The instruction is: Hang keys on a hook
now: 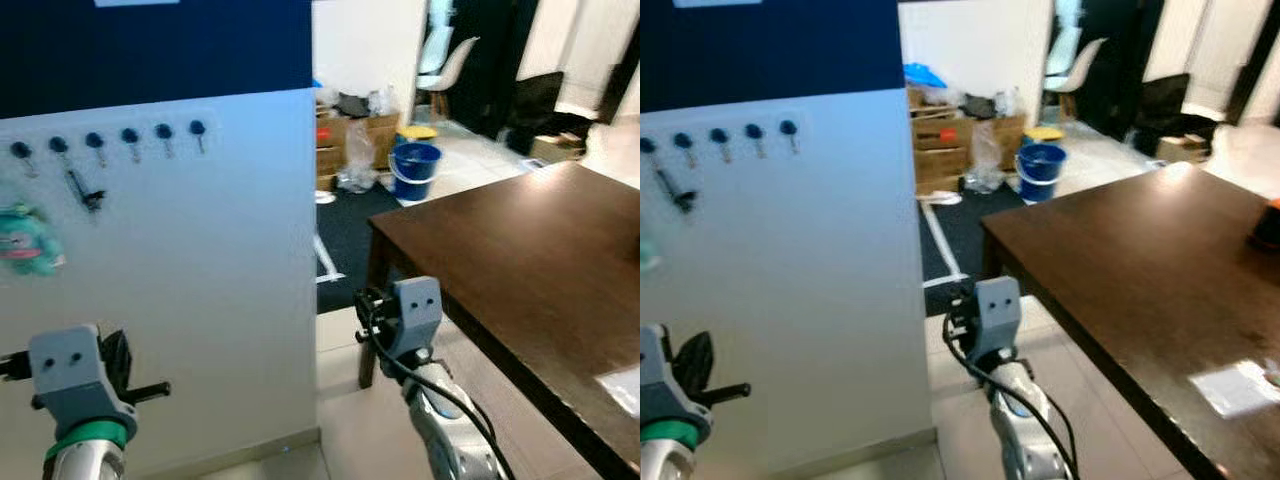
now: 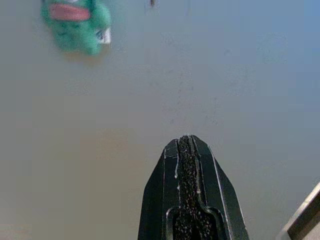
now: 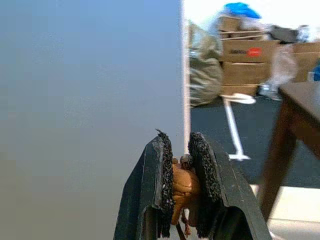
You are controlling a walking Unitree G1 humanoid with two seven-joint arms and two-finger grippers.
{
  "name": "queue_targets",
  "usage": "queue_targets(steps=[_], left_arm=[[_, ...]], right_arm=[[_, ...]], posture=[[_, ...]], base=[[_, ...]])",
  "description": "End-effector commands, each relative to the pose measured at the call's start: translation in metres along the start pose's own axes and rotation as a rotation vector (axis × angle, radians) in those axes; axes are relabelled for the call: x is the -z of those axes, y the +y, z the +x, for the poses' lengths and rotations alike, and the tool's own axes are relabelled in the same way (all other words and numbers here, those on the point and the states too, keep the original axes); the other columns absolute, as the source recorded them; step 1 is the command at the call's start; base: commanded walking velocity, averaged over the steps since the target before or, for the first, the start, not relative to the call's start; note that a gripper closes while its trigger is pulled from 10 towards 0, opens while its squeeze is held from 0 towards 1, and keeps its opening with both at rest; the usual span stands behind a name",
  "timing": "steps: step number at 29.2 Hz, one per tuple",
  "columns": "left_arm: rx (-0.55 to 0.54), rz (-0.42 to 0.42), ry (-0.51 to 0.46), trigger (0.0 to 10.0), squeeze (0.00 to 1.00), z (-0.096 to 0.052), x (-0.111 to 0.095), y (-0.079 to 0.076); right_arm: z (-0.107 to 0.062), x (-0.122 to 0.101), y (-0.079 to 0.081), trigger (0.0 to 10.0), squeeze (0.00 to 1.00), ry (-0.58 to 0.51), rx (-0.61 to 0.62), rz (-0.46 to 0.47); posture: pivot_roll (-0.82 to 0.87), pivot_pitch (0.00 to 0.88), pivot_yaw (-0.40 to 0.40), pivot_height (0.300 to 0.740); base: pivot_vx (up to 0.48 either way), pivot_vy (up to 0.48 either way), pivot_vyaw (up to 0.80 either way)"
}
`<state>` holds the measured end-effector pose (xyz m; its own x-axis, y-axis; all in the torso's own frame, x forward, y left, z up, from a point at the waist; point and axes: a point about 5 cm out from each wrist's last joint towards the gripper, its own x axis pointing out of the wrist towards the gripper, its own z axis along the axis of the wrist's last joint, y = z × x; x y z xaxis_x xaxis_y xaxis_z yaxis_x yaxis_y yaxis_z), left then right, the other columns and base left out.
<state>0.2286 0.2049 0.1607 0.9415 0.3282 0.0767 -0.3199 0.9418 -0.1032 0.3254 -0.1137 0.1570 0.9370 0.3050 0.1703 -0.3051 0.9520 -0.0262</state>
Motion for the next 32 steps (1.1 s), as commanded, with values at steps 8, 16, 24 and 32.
queue_targets(steps=[8,16,24,32], left_arm=[[0.024,0.018,0.025,10.0,0.00,0.0006,0.0024,-0.0019],[0.017,0.024,0.028,10.0,0.00,-0.0016,0.0033,0.0010],[0.020,0.026,0.028,10.0,0.00,-0.0013,0.0037,0.0008],[0.027,0.025,0.033,10.0,0.00,-0.0015,0.0055,-0.0009]], right_arm=[[0.0017,0.0022,0.0013,10.0,0.00,0.014,-0.006,0.020],[0.0046,0.0010,0.0022,10.0,0.00,0.013,-0.010,0.032],[0.0064,-0.0009,0.0013,10.0,0.00,0.010,-0.028,0.029],[0.0064,-0.0015,0.0027,10.0,0.00,0.016,-0.075,0.019]], posture=[[-0.05,0.005,0.142,0.740],[-0.04,0.000,0.139,0.740],[-0.05,0.000,0.139,0.740],[-0.05,0.000,0.137,0.740]], base=[[0.000,0.000,0.80],[0.000,0.000,0.80],[0.000,0.000,0.80],[0.000,0.000,0.80]])
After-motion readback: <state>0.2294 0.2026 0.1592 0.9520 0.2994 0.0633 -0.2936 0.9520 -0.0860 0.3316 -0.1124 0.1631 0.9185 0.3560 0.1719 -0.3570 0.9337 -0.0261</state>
